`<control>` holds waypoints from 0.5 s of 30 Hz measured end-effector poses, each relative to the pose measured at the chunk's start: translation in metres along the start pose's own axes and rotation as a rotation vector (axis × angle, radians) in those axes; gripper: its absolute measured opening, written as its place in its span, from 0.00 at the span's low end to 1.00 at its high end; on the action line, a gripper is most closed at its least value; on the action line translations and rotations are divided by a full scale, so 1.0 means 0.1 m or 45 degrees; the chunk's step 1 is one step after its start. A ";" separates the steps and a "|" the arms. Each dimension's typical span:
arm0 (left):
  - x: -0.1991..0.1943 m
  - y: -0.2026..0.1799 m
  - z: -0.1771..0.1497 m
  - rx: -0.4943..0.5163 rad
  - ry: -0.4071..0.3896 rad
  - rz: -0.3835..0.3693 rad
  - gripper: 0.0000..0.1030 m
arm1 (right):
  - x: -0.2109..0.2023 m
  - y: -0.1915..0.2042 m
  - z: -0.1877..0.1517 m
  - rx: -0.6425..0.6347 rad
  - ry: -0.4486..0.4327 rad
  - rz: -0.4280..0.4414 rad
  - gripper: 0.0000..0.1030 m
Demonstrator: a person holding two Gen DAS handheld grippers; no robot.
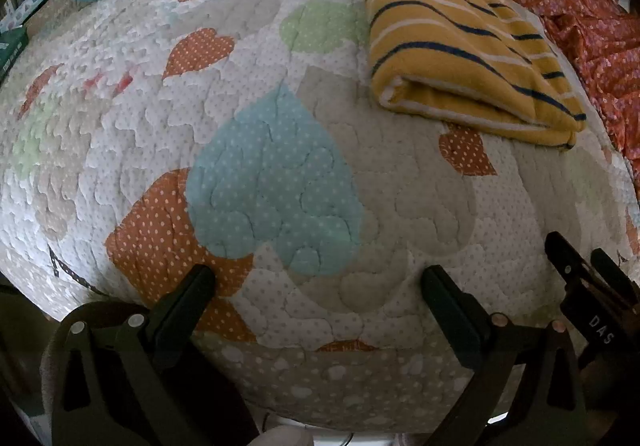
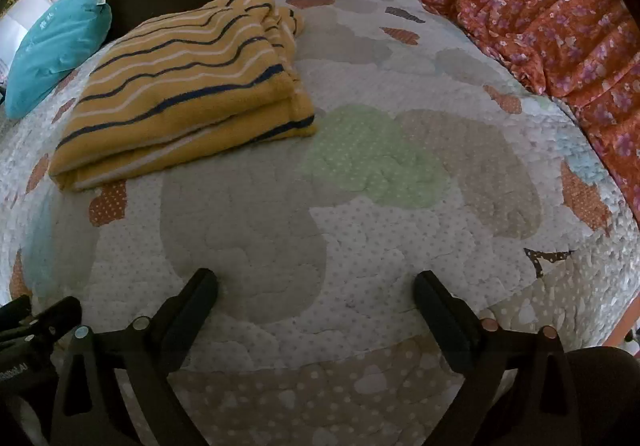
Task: Fold small clothes
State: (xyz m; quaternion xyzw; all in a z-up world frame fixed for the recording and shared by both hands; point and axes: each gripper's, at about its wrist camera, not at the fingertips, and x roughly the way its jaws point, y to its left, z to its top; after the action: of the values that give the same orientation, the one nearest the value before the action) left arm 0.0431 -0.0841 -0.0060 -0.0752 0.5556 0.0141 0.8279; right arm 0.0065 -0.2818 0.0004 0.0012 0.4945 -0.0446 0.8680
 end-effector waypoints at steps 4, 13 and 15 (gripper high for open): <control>0.00 0.00 0.00 -0.002 0.000 0.000 1.00 | 0.00 -0.01 0.00 -0.001 -0.002 -0.001 0.98; 0.00 -0.01 0.00 0.000 -0.001 0.000 1.00 | 0.00 -0.02 0.01 -0.004 -0.002 0.000 0.99; 0.00 -0.01 0.00 0.000 0.000 0.000 1.00 | 0.00 -0.02 0.01 -0.004 -0.002 0.001 0.99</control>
State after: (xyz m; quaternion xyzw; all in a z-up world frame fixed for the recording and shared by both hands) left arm 0.0428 -0.0853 -0.0058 -0.0753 0.5556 0.0140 0.8279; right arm 0.0070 -0.2834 0.0004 0.0000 0.4939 -0.0436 0.8684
